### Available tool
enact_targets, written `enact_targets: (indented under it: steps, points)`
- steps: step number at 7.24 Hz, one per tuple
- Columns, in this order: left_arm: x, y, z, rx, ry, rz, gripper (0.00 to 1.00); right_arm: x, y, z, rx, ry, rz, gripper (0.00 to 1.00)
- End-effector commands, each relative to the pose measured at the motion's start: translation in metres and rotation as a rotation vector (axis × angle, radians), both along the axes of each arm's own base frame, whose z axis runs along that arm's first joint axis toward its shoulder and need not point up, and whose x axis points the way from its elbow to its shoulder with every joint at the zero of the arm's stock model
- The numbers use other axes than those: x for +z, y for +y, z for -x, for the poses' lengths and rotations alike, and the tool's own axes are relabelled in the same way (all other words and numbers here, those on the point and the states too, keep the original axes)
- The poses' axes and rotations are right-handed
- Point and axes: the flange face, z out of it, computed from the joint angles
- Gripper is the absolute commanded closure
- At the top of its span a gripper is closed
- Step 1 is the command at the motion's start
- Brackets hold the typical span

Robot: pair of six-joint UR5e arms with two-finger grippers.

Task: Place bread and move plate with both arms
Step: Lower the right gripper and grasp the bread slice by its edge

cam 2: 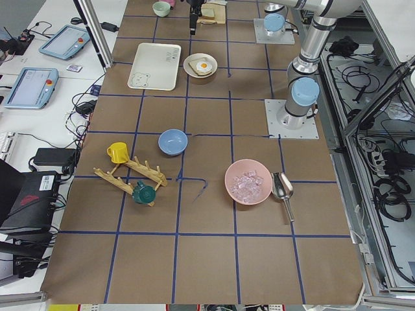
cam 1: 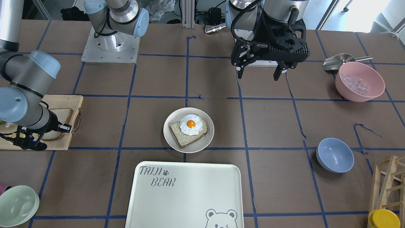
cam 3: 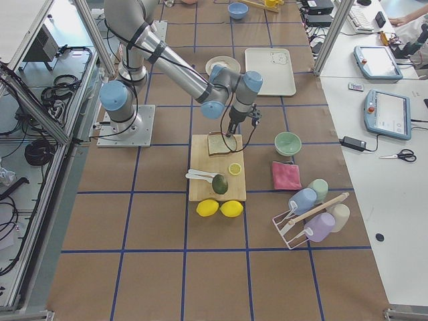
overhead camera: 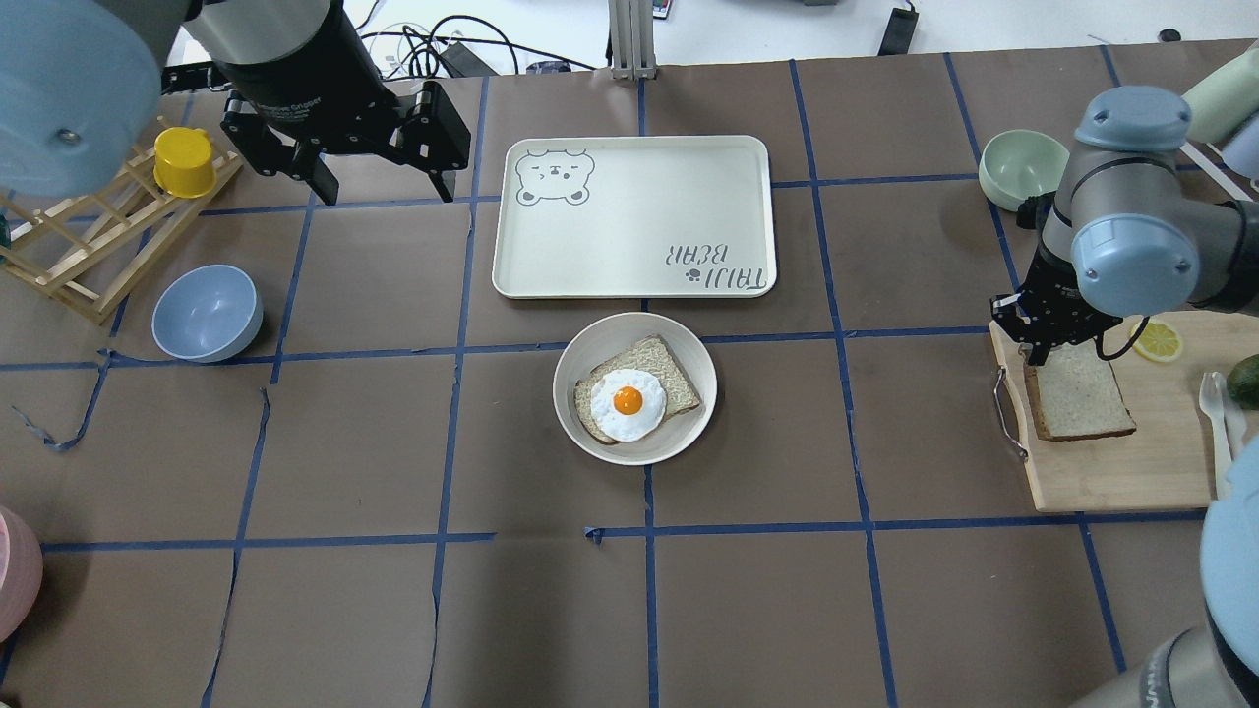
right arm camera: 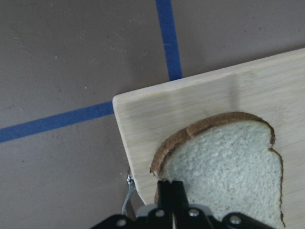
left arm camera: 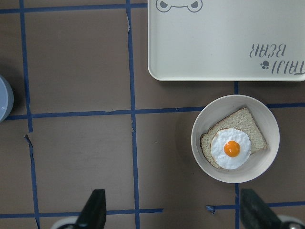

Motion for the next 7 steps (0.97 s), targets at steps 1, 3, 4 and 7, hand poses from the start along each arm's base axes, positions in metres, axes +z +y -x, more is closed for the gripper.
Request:
enact_targets:
  steps: [1, 3, 4, 7]
  points:
    - [-0.001, -0.001, -0.001, 0.001, 0.0, -0.001, 0.0, 0.017, -0.006, -0.003, 0.001, -0.015, -0.033, 1.0]
    - [0.001, -0.001, 0.0, 0.003, 0.004, 0.002, 0.0, 0.039, 0.001, -0.021, -0.003, -0.016, -0.032, 1.0]
    - [-0.002, 0.0, 0.0, 0.001, 0.003, -0.003, 0.0, 0.062, 0.006, -0.049, -0.018, 0.003, -0.021, 1.0]
    - [0.0, -0.001, 0.0, 0.006, 0.004, 0.0, 0.0, 0.15, -0.015, -0.12, -0.041, 0.002, -0.055, 1.0]
